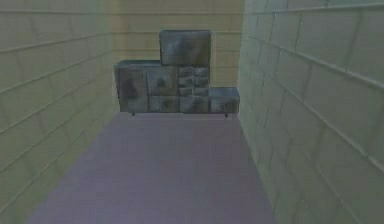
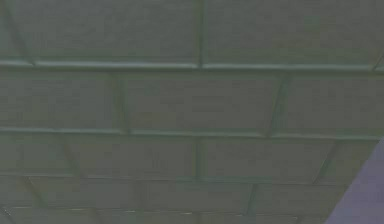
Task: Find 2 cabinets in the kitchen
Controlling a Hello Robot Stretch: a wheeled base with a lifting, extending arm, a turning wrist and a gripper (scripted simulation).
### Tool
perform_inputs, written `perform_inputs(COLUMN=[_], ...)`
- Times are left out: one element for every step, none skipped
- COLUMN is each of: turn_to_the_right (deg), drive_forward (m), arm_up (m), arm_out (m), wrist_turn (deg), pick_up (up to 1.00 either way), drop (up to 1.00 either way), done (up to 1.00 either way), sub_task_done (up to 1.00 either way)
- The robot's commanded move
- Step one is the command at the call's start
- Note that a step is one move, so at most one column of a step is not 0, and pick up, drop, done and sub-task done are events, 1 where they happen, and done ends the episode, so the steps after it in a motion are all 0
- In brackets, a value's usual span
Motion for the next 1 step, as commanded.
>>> perform_inputs(turn_to_the_right=[3.0], drive_forward=[0.00], arm_up=[0.00], arm_out=[0.00], wrist_turn=[0.0], pick_up=[0.00], drop=[0.00], done=[0.00], sub_task_done=[0.00])
